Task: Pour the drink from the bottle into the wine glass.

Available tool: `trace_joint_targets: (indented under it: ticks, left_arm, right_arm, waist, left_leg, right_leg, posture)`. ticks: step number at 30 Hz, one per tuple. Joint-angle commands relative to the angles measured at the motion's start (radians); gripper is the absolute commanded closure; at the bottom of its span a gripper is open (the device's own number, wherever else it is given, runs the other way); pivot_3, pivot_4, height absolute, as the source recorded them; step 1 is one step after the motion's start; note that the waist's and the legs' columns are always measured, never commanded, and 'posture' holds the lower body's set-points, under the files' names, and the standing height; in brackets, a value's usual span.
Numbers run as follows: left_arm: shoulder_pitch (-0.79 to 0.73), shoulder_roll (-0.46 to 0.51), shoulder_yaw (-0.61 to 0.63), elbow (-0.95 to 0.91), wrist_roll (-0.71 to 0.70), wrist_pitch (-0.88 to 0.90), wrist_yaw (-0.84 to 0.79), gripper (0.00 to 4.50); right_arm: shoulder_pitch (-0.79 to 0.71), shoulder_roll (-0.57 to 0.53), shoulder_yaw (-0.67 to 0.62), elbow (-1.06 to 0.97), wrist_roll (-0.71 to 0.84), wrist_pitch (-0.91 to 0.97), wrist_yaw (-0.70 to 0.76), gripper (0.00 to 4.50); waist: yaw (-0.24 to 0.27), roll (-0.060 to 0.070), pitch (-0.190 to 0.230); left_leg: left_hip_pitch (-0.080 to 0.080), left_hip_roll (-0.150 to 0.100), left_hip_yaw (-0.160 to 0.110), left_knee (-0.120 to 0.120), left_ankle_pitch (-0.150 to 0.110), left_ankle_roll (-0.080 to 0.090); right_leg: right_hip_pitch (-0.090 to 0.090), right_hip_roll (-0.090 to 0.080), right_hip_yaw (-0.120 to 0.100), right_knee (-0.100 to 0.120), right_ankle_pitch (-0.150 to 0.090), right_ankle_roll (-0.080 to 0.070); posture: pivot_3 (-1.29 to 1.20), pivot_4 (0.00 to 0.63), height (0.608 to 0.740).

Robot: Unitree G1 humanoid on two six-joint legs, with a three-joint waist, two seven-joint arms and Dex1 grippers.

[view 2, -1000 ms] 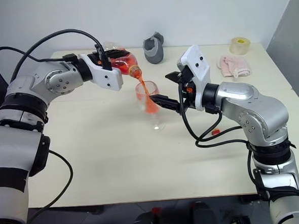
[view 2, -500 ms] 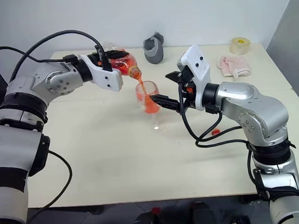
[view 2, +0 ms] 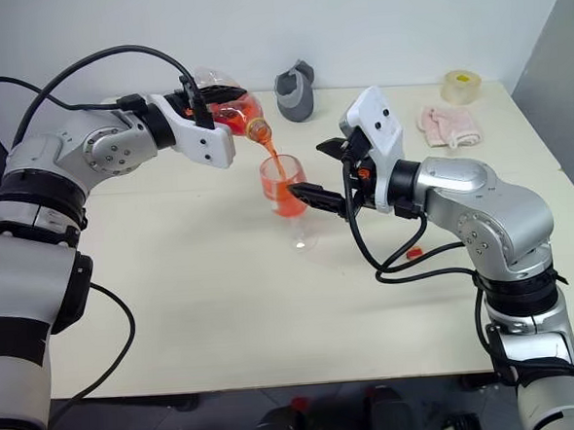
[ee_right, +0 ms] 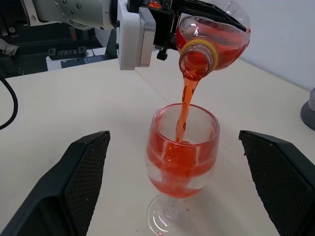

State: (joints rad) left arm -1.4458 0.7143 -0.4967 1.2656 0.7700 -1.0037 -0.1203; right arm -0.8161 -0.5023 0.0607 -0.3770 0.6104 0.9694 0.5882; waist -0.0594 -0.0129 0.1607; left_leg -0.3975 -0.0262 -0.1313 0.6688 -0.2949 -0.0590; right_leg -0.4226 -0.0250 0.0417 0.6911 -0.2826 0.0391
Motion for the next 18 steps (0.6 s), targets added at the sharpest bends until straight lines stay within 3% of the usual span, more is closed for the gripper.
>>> trace_joint_targets:
  ticks: [1, 13, 18]
  left_arm:
    - [-0.042, 0.019, 0.006, -0.009, -0.005, 0.000, 0.020, 3.56]
    - [-0.038, 0.015, 0.020, -0.005, -0.037, 0.000, -0.011, 3.56]
    - [-0.020, -0.009, 0.068, 0.011, -0.129, 0.025, -0.120, 3.56]
  right_arm:
    - [-0.023, -0.005, -0.017, -0.020, -0.002, -0.022, 0.004, 0.00]
    - [-0.026, -0.003, -0.016, -0.018, -0.002, -0.021, 0.003, 0.00]
    - [-0.024, -0.003, -0.015, -0.012, -0.007, -0.026, 0.003, 0.00]
  waist:
    - [0.000, 0.000, 0.000]
    - [0.000, 0.000, 0.000]
    - [-0.001, 0.000, 0.000]
  left_leg:
    - [-0.001, 0.000, 0.000, 0.002, 0.000, 0.000]
    - [-0.003, -0.001, 0.000, 0.007, 0.000, 0.001]
    - [-0.003, -0.001, 0.000, 0.007, 0.000, 0.000]
  right_leg:
    - [-0.001, 0.000, 0.000, 0.001, 0.000, 0.000]
    - [-0.002, 0.000, 0.000, 0.005, 0.000, 0.000]
    - [-0.002, 0.000, 0.000, 0.005, 0.000, 0.000]
  posture:
    - [0.00, 0.150, 0.740]
    - [0.00, 0.150, 0.740]
    - [0.00, 0.150, 0.740]
